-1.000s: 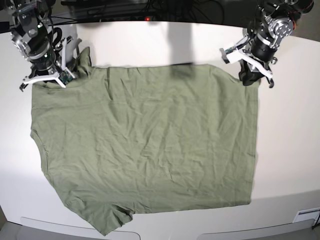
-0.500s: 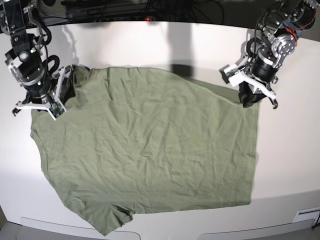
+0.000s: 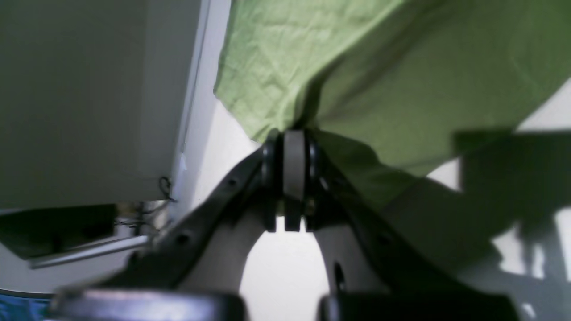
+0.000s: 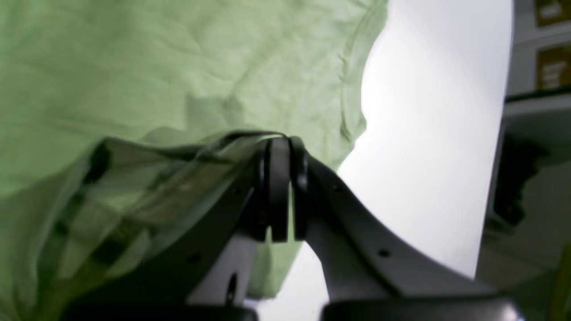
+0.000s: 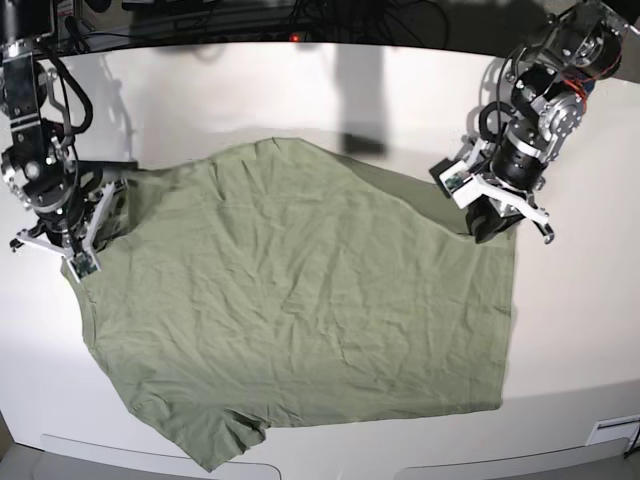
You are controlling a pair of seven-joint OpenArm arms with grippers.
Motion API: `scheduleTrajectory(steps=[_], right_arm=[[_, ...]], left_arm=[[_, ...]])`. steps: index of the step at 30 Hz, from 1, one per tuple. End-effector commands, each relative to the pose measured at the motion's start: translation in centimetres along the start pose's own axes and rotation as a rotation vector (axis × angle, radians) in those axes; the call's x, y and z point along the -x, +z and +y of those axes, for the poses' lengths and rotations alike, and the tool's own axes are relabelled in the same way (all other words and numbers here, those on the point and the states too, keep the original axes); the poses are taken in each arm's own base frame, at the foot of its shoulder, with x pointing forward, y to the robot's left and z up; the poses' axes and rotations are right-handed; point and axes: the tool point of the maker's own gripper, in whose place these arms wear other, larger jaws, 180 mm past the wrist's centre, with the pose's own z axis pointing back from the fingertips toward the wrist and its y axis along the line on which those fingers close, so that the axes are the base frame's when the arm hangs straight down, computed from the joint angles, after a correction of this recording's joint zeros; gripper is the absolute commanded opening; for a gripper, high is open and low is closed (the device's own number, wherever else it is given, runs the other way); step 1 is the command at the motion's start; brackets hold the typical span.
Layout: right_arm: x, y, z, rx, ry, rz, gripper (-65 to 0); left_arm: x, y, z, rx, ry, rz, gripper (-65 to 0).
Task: Fold the T-shirt properly
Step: 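Lift the shoulder edge with both grippers, raising the shirt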
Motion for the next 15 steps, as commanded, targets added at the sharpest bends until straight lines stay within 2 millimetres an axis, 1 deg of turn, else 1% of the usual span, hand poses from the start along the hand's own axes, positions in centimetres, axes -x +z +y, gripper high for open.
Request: scheduleTrajectory(steps=[1,5,8,12,15], right_arm=[[-1.3,-0.1,-2.0,0.043,0.003,-0.036,-65.0],[-1.4,-1.4,-2.5,0.024,-0.024,-0.023,-65.0],[-2.4,-2.0,-2.4,0.008,-0.04,-0.044,-65.0],[-4.0,-2.6,-1.5,-0.025,-0.058,-0.081,-65.0],[-5.1,-2.7,-1.5,-0.025,-0.075,-0.105,-65.0]], left_arm=[[-0.6,-0.1,1.5,-0.044,-0.006,-0.024,-65.0],[-0.6,-0.2,1.6,-0.047,-0.005,-0.024,-65.0],[-0.2,-0.5,1.7,-0.046,-0.009,-0.014,-65.0],[1.6,-1.4,1.6,-0.04,-0.025,0.032,-65.0],[3.0,-2.0,1.7,-0.036,-0.036,0.067,-65.0]])
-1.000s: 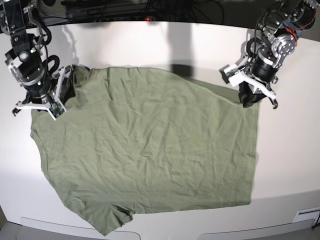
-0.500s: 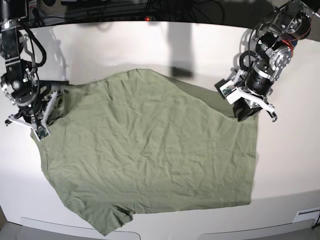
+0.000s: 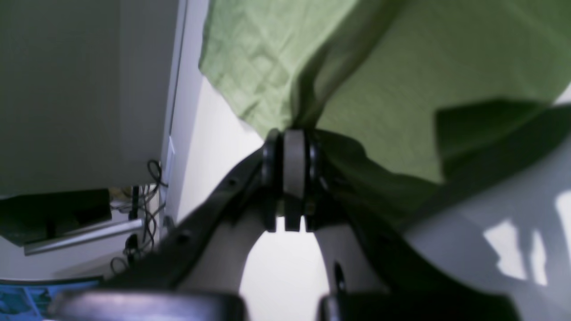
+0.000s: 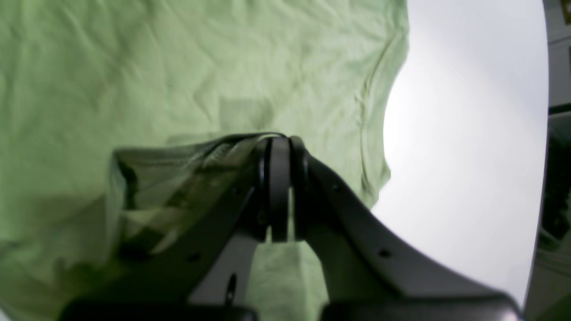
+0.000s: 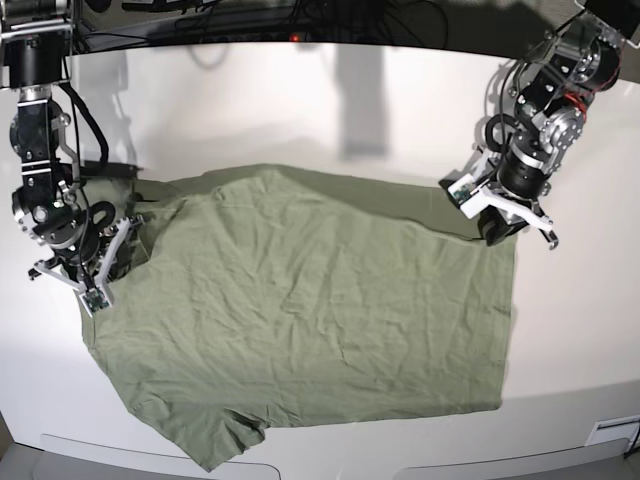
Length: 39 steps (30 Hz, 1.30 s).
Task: Fold the T-shirt properly
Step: 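Lift the shoulder edge with both grippers, raising the shirt, then lower the shirt edge and open both grippers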
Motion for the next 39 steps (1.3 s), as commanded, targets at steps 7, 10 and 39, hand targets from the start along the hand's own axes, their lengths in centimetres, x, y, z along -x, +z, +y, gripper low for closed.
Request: scheduleTrajectory(steps=[7,10,39], right_arm=[[-2.3,-0.4,-2.5,0.05,-0.021,-0.058,-65.0],[-1.3,-1.8,-3.3,0.052,-0.066,-0.023,-65.0],[-2.1,-4.4,-4.5,0.06,-0.154,-0.012,-65.0]], left_arm=[[0.0,-0.8,2.4,-0.057,-0.018,-0.012,-65.0],[-0.4,-0.8,2.5,-0.06,-0.016,-0.035,-65.0],[2.5,-2.9,2.2,-0.031,-0.001,-0.013,-65.0]])
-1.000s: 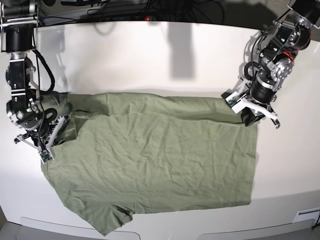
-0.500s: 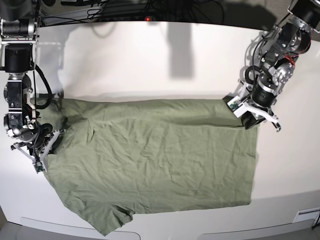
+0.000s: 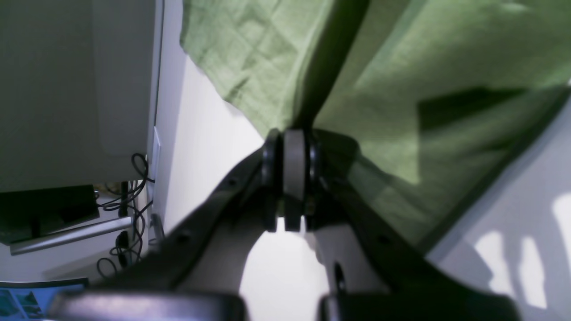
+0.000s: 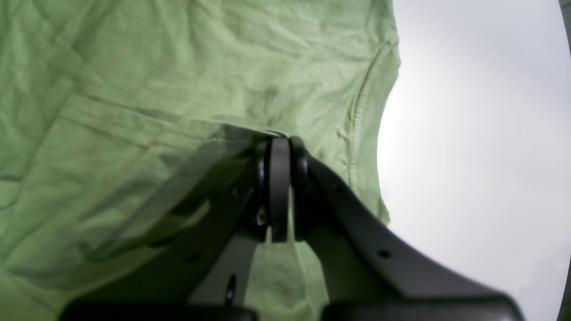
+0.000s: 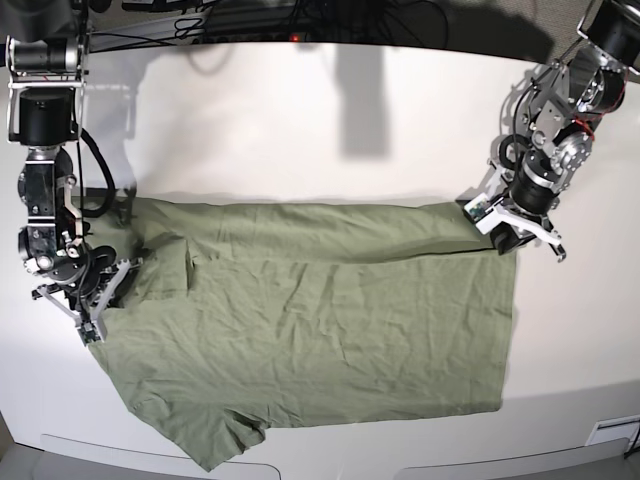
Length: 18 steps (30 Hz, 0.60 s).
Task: Fold the T-shirt properly
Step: 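Lower the shirt edge and open both grippers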
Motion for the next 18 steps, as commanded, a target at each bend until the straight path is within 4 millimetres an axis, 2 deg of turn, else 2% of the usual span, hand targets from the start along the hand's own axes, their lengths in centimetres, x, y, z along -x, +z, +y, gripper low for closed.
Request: scheduleTrajectory(steps=[1,8,13,16,18], right_arm=[[-1.8,0.4,-1.8,0.037,-0.005,-0.048,-65.0],[-1.7,0.3,-1.5,0.031,-0.009,-0.046,-65.0],[-1.5,0.3,-1.5,0.03,-0.009,-0.035,-65.0],[-1.5,0.3,-1.5,0.03,-0.009,-0.034,-65.0],[-1.5,0.3,-1.5,0.03,-0.009,-0.032,-65.0]], left_arm=[[-0.6,-0.2,1.9,-0.048,-0.014,-0.029,-65.0],[-0.6,-0.2,2.0,-0.05,-0.014,-0.032,-65.0],[-2.1,-0.9,2.5,-0.073,0.046,-0.054,-65.0],[-2.9,-1.6,3.4,-0.124,0.121,-0.066,-49.4],[-2.9,-2.3,4.0,-0.156,0.136,-0.053,-43.6]])
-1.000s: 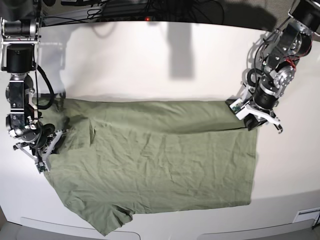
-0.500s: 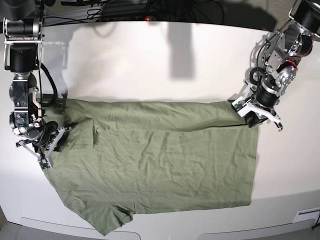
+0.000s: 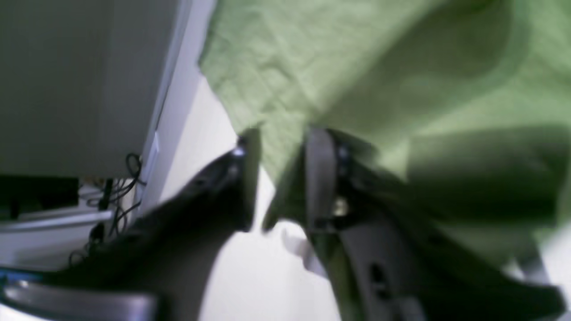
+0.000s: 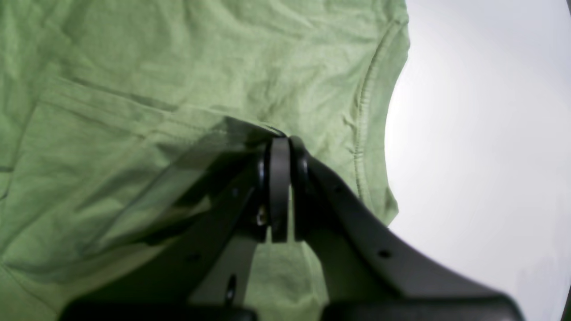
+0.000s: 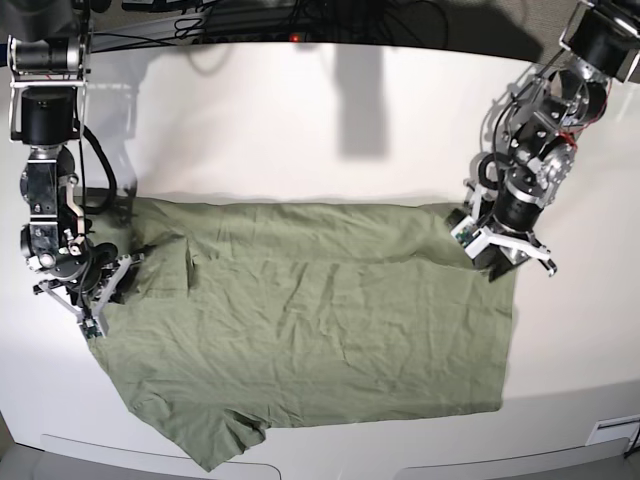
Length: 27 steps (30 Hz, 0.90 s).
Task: Fold the T-shirt properly
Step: 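Lower the shirt edge and open both grippers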
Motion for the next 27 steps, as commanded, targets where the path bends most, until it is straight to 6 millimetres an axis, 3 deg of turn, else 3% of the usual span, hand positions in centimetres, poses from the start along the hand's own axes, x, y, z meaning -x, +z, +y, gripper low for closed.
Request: scheduleTrajectory(steps=[1,7,10,14,18,21,22,25,27], right_arm=[[-2.1,0.5,-1.8,0.036,-0.003,-0.054,-65.0],[-2.1,0.5,-1.8,0.037,-0.003,-0.056,-65.0],[-2.1,0.5,-2.3,0.063,-0.021,-0.058,-65.0],[-2.4,0.6,-2.9,0.096,-0.041,-0.076,-65.0],[-3.0,0.7,-2.9,0.094,-0.038,-0.107,-65.0],[-4.6,0.9,-2.9,0.096,-0.033,-0.194,-65.0],[-5.1,1.0,-2.9,0.096,-0.031,-0.226,-61.9],[-6.6,1.5,-3.0,0.101,-0.02,-0.314,-42.9],[-7.1,1.6,-3.0,0.105,-0.012,-0.342,-37.2]], left_arm=[[-0.4,-0.7,2.3,-0.064,-0.004,-0.013,-43.0],[3.7,-2.0,2.4,-0.052,-0.027,0.103,-43.0],[4.8,-1.6,3.2,-0.118,-0.022,0.139,-43.0],[4.4,-0.9,4.8,-0.275,0.015,0.147,-43.0],[3.8,-1.0,4.5,-0.283,0.028,0.139,-43.0],[3.8,-1.0,4.5,-0.282,0.03,0.139,-43.0],[3.8,-1.0,4.5,-0.282,0.03,0.139,-43.0],[3.8,-1.0,4.4,-0.282,0.03,0.139,-43.0],[3.8,-1.0,4.5,-0.282,0.03,0.139,-43.0]])
